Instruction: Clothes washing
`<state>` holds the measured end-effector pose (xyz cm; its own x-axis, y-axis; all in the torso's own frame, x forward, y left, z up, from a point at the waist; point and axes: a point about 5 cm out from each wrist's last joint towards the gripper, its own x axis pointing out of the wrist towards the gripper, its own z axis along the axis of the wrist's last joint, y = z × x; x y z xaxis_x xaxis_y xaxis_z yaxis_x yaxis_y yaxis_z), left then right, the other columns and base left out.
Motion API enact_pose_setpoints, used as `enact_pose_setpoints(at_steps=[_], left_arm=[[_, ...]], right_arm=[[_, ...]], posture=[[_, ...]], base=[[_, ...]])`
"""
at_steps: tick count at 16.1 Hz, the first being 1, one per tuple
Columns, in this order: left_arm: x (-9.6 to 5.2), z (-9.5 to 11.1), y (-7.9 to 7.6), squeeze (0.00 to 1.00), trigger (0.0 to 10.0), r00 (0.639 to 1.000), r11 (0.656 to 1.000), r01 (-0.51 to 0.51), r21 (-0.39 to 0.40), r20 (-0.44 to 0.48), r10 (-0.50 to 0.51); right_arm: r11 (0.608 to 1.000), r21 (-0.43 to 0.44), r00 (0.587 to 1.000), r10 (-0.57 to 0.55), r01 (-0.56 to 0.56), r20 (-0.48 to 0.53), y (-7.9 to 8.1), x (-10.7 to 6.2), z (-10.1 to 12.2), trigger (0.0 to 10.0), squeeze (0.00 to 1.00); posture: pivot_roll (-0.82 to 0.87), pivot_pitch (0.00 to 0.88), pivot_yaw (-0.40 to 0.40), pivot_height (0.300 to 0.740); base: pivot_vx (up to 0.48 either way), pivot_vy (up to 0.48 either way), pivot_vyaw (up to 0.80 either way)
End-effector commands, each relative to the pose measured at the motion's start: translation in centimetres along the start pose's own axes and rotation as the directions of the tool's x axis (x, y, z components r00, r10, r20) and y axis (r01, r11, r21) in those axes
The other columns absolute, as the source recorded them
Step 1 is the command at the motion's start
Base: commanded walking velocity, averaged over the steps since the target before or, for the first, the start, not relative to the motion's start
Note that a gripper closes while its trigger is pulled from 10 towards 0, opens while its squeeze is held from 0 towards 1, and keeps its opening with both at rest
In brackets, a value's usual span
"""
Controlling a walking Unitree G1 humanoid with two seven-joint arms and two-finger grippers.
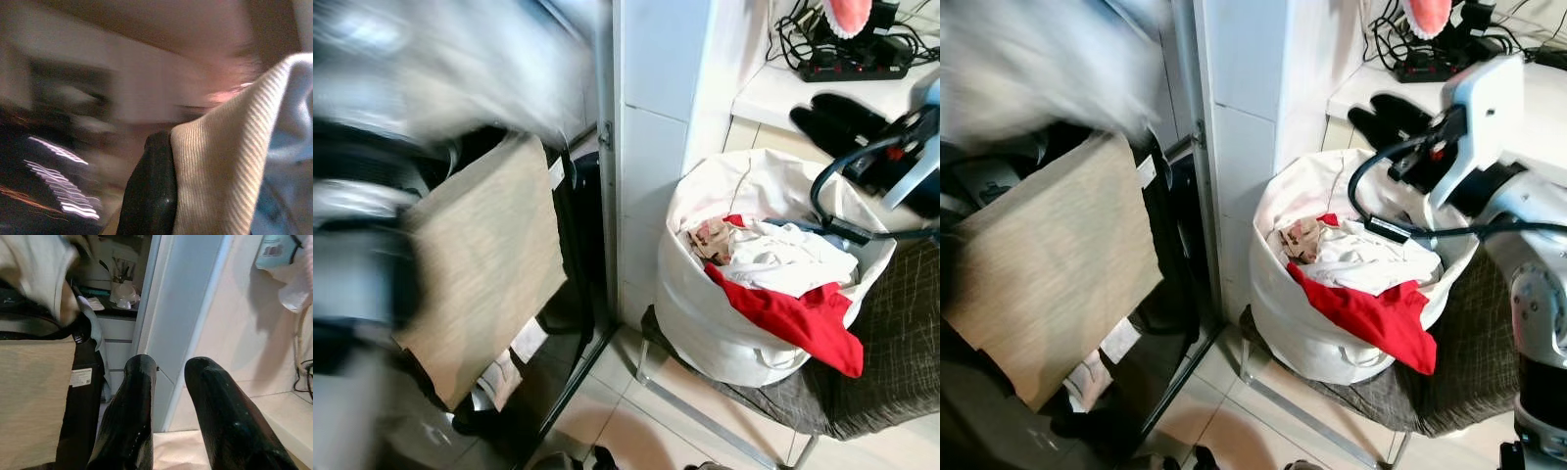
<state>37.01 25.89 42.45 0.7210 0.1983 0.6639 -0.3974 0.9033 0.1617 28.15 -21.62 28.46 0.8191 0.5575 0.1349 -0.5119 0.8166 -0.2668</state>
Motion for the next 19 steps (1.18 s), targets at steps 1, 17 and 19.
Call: enact_pose_setpoints(at_steps=[1,17,19], left_arm=[[0.4,1.3,-0.7,0.0,0.0,0.998,0.993,0.01,0.114,0.064,-0.017],[-8.1,-14.7,-3.2,1.0,10.0,0.743,0.995,0.058,0.077,-0.67,0.009],[-7.1,-13.7,-2.4,1.0,10.0,0.792,0.989,0.031,0.145,-0.607,0.064]], right_arm=[[1.0,-0.004,1.0,0.023,-0.023,0.013,0.7,0.2,0.3,10.0,0.0],[0.99,0.109,0.992,0.095,-0.085,-0.083,6.3,2.4,-2.3,10.0,0.0],[0.992,0.106,0.993,0.071,-0.061,-0.09,6.0,2.6,-2.4,10.0,0.0]], posture=[[-0.08,0.0,0.058,0.74],[-0.09,0.0,0.059,0.74],[-0.08,0.0,0.058,0.74]], base=[[0.0,0.0,0.0],[0.0,0.0,0.0],[0.0,0.0,0.0]])
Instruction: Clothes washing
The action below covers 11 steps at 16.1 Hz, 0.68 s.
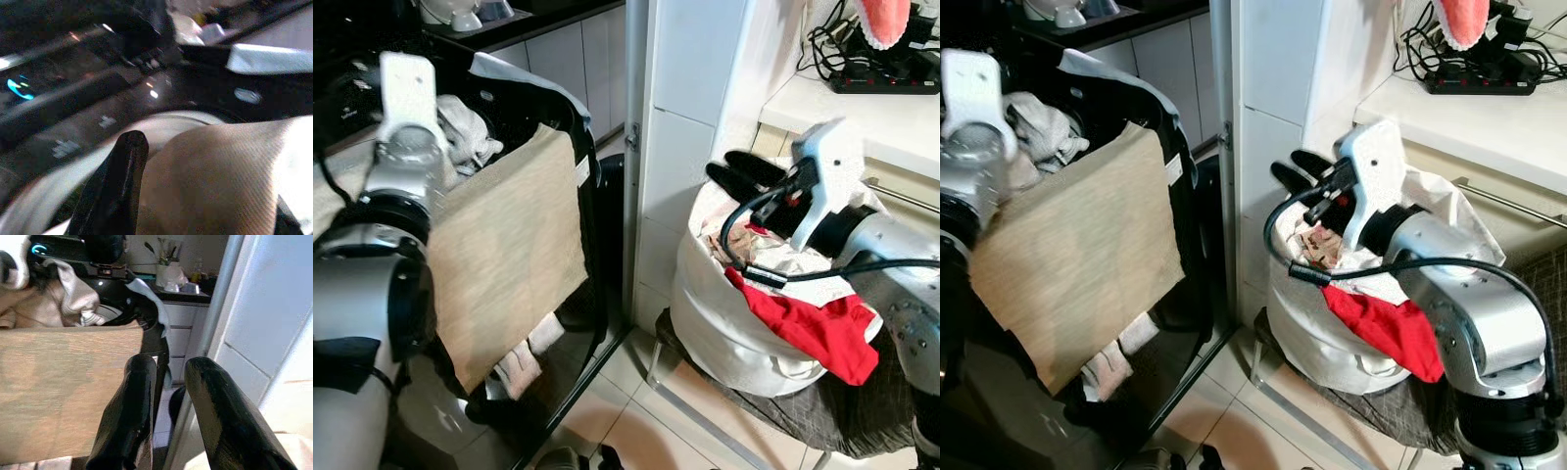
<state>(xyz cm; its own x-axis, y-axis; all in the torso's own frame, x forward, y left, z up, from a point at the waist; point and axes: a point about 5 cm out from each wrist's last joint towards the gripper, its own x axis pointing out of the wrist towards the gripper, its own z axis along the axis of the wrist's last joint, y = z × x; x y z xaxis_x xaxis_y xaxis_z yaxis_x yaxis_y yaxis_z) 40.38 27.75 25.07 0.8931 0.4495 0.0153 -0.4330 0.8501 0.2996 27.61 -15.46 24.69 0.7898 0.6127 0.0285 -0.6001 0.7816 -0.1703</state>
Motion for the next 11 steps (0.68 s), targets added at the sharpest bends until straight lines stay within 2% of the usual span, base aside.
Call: enact_pose_setpoints(at_steps=[1,2,3,4,5,6,7,8,9,10,11], left_arm=[[0.1,2.6,0.9,1.0,10.0,0.991,0.997,-0.072,0.008,0.115,0.071],[0.1,2.2,0.7,1.0,10.0,0.992,0.997,-0.064,0.051,0.111,0.058],[0.0,1.2,-0.2,1.0,10.0,0.999,0.998,0.006,0.067,0.052,-0.009],[-0.3,-1.1,-1.6,0.0,10.0,0.992,0.99,0.12,0.072,-0.057,-0.116],[-0.5,-2.1,-2.2,0.0,10.0,0.983,0.985,0.154,0.074,-0.108,-0.146],[-0.8,-3.2,-2.8,0.0,10.0,0.97,0.981,0.192,0.023,-0.16,-0.186],[-1.0,-3.5,-3.3,0.0,10.0,0.961,0.975,0.221,-0.017,-0.167,-0.221],[-0.6,-1.8,-2.6,0.0,10.0,0.98,0.984,0.162,-0.079,-0.104,-0.17],[-0.1,1.0,-1.4,1.0,10.0,0.995,0.981,0.101,-0.164,0.016,-0.099],[0.1,3.8,-0.2,1.0,10.0,0.992,0.975,0.064,-0.215,0.117,-0.039],[0.1,5.0,0.4,1.0,10.0,0.988,0.972,0.049,-0.229,0.153,-0.013]], right_arm=[[0.999,0.001,0.999,-0.044,0.044,-0.007,-0.5,0.1,0.0,10.0,0.0],[0.998,0.003,0.998,-0.067,0.068,-0.017,-0.7,0.1,-0.2,10.0,0.0],[0.997,0.004,0.997,-0.075,0.075,-0.03,-0.8,0.1,-0.4,10.0,0.0],[0.997,0.007,0.996,-0.073,0.074,-0.059,-0.7,0.2,-0.8,10.0,0.0],[0.997,0.005,0.995,-0.072,0.072,-0.07,-0.6,0.2,-1.0,10.0,0.0],[0.997,0.003,0.994,-0.074,0.075,-0.082,-0.6,0.1,-1.2,10.0,0.0],[0.996,0.004,0.992,-0.083,0.084,-0.092,-0.7,0.1,-1.3,10.0,0.0],[0.996,0.003,0.992,-0.089,0.09,-0.094,-0.8,0.0,-1.3,10.0,0.0],[0.995,0.0,0.991,-0.097,0.098,-0.091,-1.1,0.0,-1.2,10.0,0.0],[0.993,0.005,0.99,-0.12,0.12,-0.081,-1.5,0.1,-0.9,10.0,0.0],[0.992,0.01,0.989,-0.129,0.13,-0.076,-1.6,0.1,-0.8,10.0,0.0]], posture=[[-0.08,0.0,0.059,0.74],[-0.08,0.0,0.059,0.74],[-0.08,0.0,0.059,0.74],[-0.08,0.0,0.062,0.74],[-0.08,0.0,0.062,0.74],[-0.08,0.0,0.063,0.74],[-0.08,0.0,0.06,0.74],[-0.08,0.0,0.059,0.74],[-0.08,0.0,0.059,0.74],[-0.08,0.0,0.062,0.74],[-0.08,0.0,0.062,0.74]], base=[[0.0,0.0,0.0],[0.0,0.0,0.0],[0.0,0.0,0.0],[0.0,0.0,0.0],[0.0,0.0,0.0],[0.0,0.0,0.0],[0.0,0.0,0.0],[0.0,0.0,0.0],[0.0,0.0,0.0],[0.0,0.0,0.0],[0.0,0.0,0.0]])
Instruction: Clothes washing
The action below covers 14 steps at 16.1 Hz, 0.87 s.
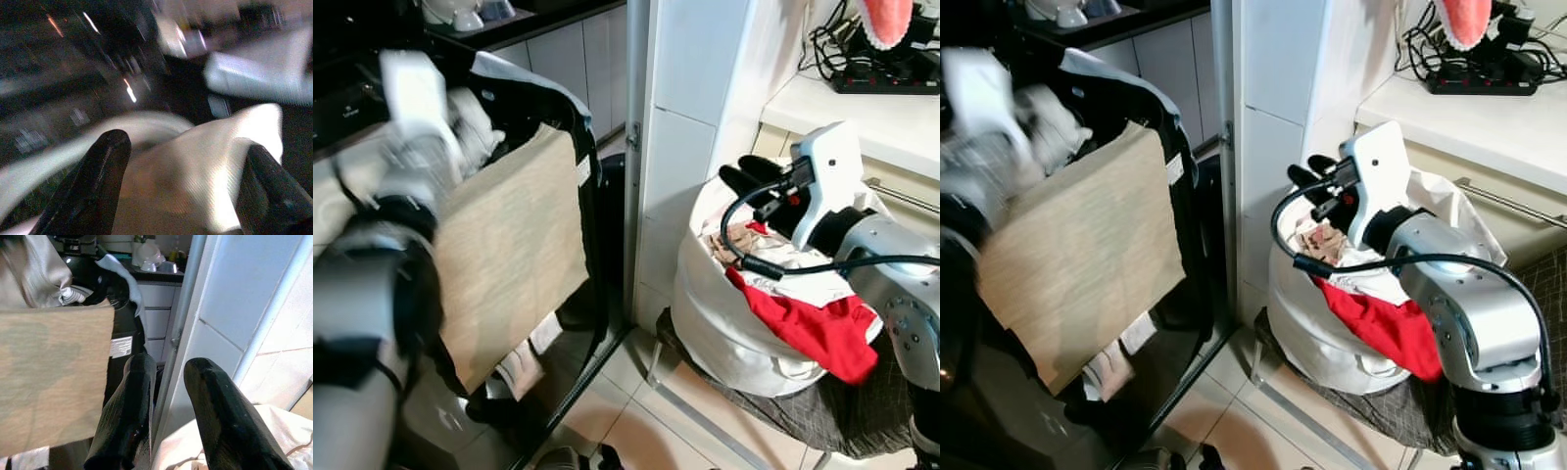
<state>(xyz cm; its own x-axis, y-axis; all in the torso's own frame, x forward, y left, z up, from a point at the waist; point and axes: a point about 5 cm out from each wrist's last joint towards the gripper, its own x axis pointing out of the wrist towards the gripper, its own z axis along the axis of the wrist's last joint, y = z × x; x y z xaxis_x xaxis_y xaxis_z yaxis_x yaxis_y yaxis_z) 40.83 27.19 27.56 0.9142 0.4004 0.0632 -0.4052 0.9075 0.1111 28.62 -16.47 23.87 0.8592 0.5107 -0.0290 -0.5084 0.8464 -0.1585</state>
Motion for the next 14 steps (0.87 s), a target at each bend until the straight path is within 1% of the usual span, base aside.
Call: enact_pose_setpoints(at_steps=[1,2,4,5,6,7,8,9,10,11,12,13,14], left_arm=[[0.1,4.2,0.1,1.0,10.0,0.987,0.999,-0.014,-0.042,0.157,0.021],[0.1,4.6,-0.1,1.0,10.0,0.984,0.999,-0.004,-0.033,0.179,0.01],[0.1,2.6,-0.7,1.0,10.0,0.995,1.0,0.012,0.011,0.099,-0.013],[-0.1,0.7,-0.9,1.0,10.0,0.999,0.999,0.006,0.04,0.038,-0.007],[-0.5,-2.4,-1.4,1.0,10.0,0.996,0.991,0.045,0.128,-0.087,-0.034],[-0.9,-4.7,-1.7,0.65,10.0,0.983,0.978,0.087,0.188,-0.177,-0.054],[-1.4,-6.3,-2.0,0.0,10.0,0.967,0.975,0.127,0.185,-0.241,-0.08],[-1.6,-7.4,-1.9,0.0,10.0,0.956,0.969,0.146,0.202,-0.281,-0.085],[-1.8,-7.8,-2.0,0.0,10.0,0.945,0.964,0.167,0.206,-0.313,-0.097],[-2.3,-8.7,-3.0,0.0,10.0,0.873,0.908,0.351,0.23,-0.431,-0.228],[-2.5,-8.8,-3.3,0.0,10.0,0.846,0.887,0.405,0.223,-0.46,-0.27],[-2.2,-7.6,-3.4,0.0,10.0,0.828,0.875,0.44,0.202,-0.468,-0.309],[-2.1,-7.1,-3.2,0.0,10.0,0.828,0.871,0.445,0.207,-0.467,-0.312]], right_arm=[[1.0,0.009,1.0,-0.027,0.027,0.008,-0.5,0.0,0.3,10.0,0.0],[0.999,0.012,0.999,-0.032,0.032,0.008,-0.5,-0.1,0.3,10.0,0.0],[0.999,0.017,0.999,-0.033,0.033,0.003,-0.3,0.0,0.1,10.0,0.0],[0.999,0.018,1.0,-0.031,0.031,-0.002,-0.1,0.0,-0.1,10.0,0.0],[1.0,0.018,1.0,-0.019,0.02,-0.015,0.1,-0.1,-0.3,10.0,0.0],[1.0,0.014,1.0,-0.009,0.009,-0.028,0.3,-0.2,-0.5,10.0,0.0],[1.0,0.012,0.999,-0.005,0.006,-0.035,0.3,-0.3,-0.6,10.0,0.0],[1.0,0.011,0.999,-0.004,0.005,-0.039,0.3,-0.3,-0.6,10.0,0.0],[1.0,0.012,0.999,-0.003,0.004,-0.041,0.3,-0.3,-0.7,10.0,0.0],[1.0,0.008,0.999,0.003,-0.003,-0.051,0.3,-0.4,-0.7,10.0,0.0],[1.0,0.007,0.999,0.005,-0.004,-0.053,0.3,-0.4,-0.7,10.0,0.0],[1.0,0.008,0.998,0.008,-0.008,-0.057,0.3,-0.4,-0.7,10.0,0.0],[1.0,0.009,0.998,0.01,-0.009,-0.059,0.3,-0.5,-0.7,10.0,0.0]], posture=[[-0.08,0.0,0.064,0.74],[-0.08,0.0,0.064,0.74],[-0.09,0.0,0.073,0.74],[-0.09,0.0,0.076,0.74],[-0.09,0.0,0.074,0.74],[-0.09,0.0,0.076,0.74],[-0.09,0.0,0.075,0.74],[-0.09,0.0,0.073,0.74],[-0.09,0.0,0.073,0.74],[-0.09,0.0,0.072,0.74],[-0.09,0.0,0.072,0.74],[-0.09,0.0,0.069,0.74],[-0.09,0.0,0.069,0.74]], base=[[0.0,0.0,0.0],[0.0,0.0,0.0],[0.0,0.0,0.0],[0.0,0.0,0.0],[0.0,0.0,0.0],[0.0,0.0,0.0],[0.0,0.0,0.0],[0.0,0.0,0.0],[0.0,0.0,0.0],[0.0,0.0,0.0],[0.0,0.0,0.0],[0.0,0.0,0.0],[0.0,0.0,0.0]])
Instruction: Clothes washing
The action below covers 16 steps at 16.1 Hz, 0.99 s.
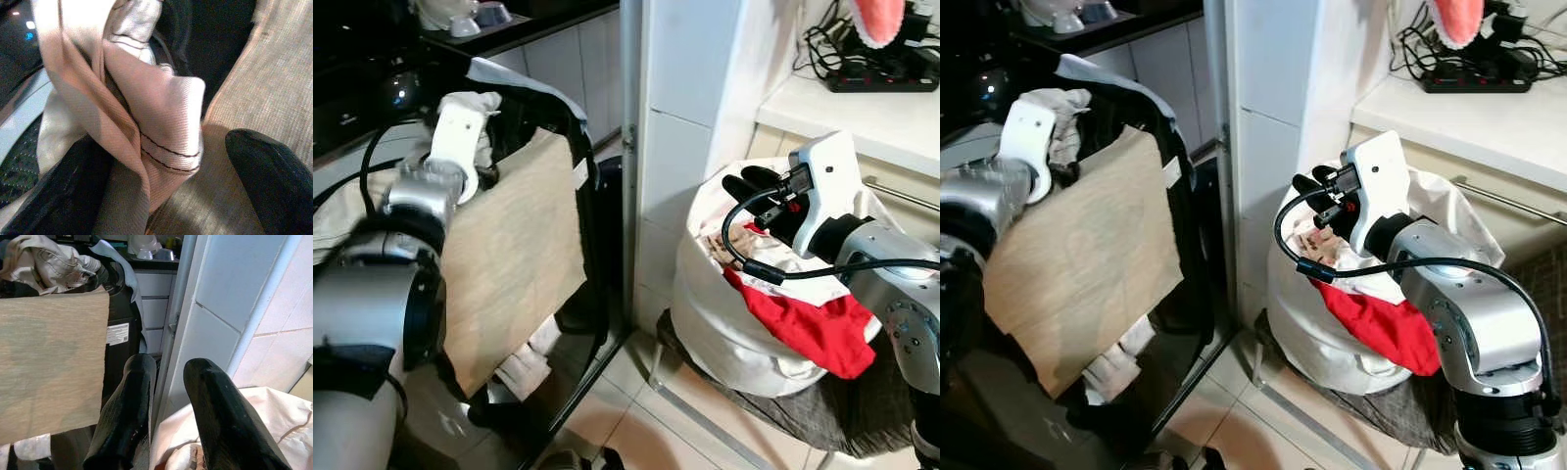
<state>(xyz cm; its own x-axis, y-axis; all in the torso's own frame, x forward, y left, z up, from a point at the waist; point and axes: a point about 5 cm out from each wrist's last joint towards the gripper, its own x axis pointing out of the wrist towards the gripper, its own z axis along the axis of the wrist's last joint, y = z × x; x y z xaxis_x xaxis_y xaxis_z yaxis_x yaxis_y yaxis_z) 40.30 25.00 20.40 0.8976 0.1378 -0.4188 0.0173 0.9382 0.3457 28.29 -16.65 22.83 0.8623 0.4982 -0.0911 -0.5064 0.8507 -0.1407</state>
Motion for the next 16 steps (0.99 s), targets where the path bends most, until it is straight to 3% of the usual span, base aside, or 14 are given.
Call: enact_pose_setpoints(at_steps=[1,3,4,5,6,7,9,10,11,13,14,15,16], left_arm=[[-0.2,1.2,-0.1,0.0,10.0,0.999,0.999,0.043,0.01,0.016,-0.043],[-0.9,3.9,0.8,0.0,10.0,0.987,0.994,0.025,-0.105,0.161,-0.008],[-2.3,7.6,2.4,0.0,10.0,0.914,0.962,-0.003,-0.272,0.39,0.113],[-3.1,8.9,3.4,0.0,10.0,0.854,0.941,-0.027,-0.337,0.482,0.196],[-4.2,10.1,4.9,0.0,10.0,0.788,0.899,-0.067,-0.434,0.529,0.314],[-4.6,10.2,5.9,0.0,10.0,0.771,0.873,-0.176,-0.455,0.487,0.409],[-5.1,10.3,6.7,0.0,10.0,0.722,0.869,-0.373,-0.325,0.487,0.491],[-5.8,10.7,7.3,0.0,10.0,0.625,0.798,-0.575,-0.182,0.532,0.572],[-5.7,10.8,6.7,0.0,10.0,0.615,0.796,-0.595,-0.109,0.576,0.538],[-4.8,10.8,4.6,0.0,10.0,0.696,0.903,-0.415,-0.111,0.6,0.393],[-3.6,10.4,-0.7,0.0,10.0,0.743,0.996,0.064,-0.061,0.67,-0.007],[-3.6,9.5,-3.8,0.0,10.0,0.671,0.941,0.338,0.018,0.696,-0.254],[-4.0,8.4,-6.0,0.0,10.0,0.576,0.861,0.495,0.115,0.699,-0.425]], right_arm=[[1.0,-0.012,1.0,0.014,-0.014,0.0,0.1,-0.1,0.3,10.0,0.0],[1.0,-0.011,1.0,0.011,-0.011,0.003,0.1,-0.1,0.4,10.0,0.0],[1.0,-0.003,1.0,-0.002,0.002,0.016,-0.2,-0.1,0.6,10.0,0.0],[1.0,0.0,1.0,-0.009,0.009,0.023,-0.3,-0.1,0.7,10.0,0.0],[1.0,0.009,0.999,-0.022,0.021,0.034,-0.4,-0.1,0.9,10.0,0.0],[1.0,0.011,0.999,-0.029,0.029,0.039,-0.5,0.0,1.0,10.0,0.0],[0.999,0.012,0.998,-0.036,0.035,0.043,-0.6,0.1,1.0,10.0,0.0],[0.999,0.013,0.998,-0.052,0.051,0.048,-0.7,0.1,1.1,10.0,0.0],[0.998,0.013,0.997,-0.062,0.062,0.048,-0.8,0.0,1.0,10.0,0.0],[0.997,0.016,0.997,-0.073,0.073,0.038,-0.9,0.0,0.8,10.0,0.0],[0.989,-0.012,0.987,-0.147,0.147,-0.059,-1.7,-0.3,-0.5,10.0,0.0],[0.985,-0.032,0.975,-0.172,0.169,-0.139,-2.2,-0.7,-1.5,10.0,0.99],[0.985,-0.044,0.965,-0.172,0.167,-0.2,-2.6,-1.2,-2.3,10.0,1.0]], posture=[[-0.09,0.0,0.07,0.74],[-0.09,0.0,0.066,0.74],[-0.08,0.0,0.066,0.74],[-0.08,0.0,0.066,0.74],[-0.08,0.0,0.065,0.74],[-0.08,0.0,0.065,0.74],[-0.08,0.0,0.069,0.74],[-0.09,0.0,0.072,0.74],[-0.09,0.0,0.072,0.74],[-0.09,0.0,0.075,0.74],[-0.09,0.0,0.08,0.74],[-0.1,0.0,0.081,0.74],[-0.1,0.0,0.081,0.74]], base=[[0.0,0.0,0.0],[0.0,0.0,0.0],[0.0,0.0,0.0],[0.0,0.0,0.0],[0.0,0.0,0.0],[0.0,0.0,0.0],[0.0,0.0,0.0],[0.0,0.0,0.0],[0.0,0.0,0.0],[0.0,0.0,0.0],[0.0,0.0,0.0],[0.0,0.0,0.0],[0.0,0.0,0.0]])
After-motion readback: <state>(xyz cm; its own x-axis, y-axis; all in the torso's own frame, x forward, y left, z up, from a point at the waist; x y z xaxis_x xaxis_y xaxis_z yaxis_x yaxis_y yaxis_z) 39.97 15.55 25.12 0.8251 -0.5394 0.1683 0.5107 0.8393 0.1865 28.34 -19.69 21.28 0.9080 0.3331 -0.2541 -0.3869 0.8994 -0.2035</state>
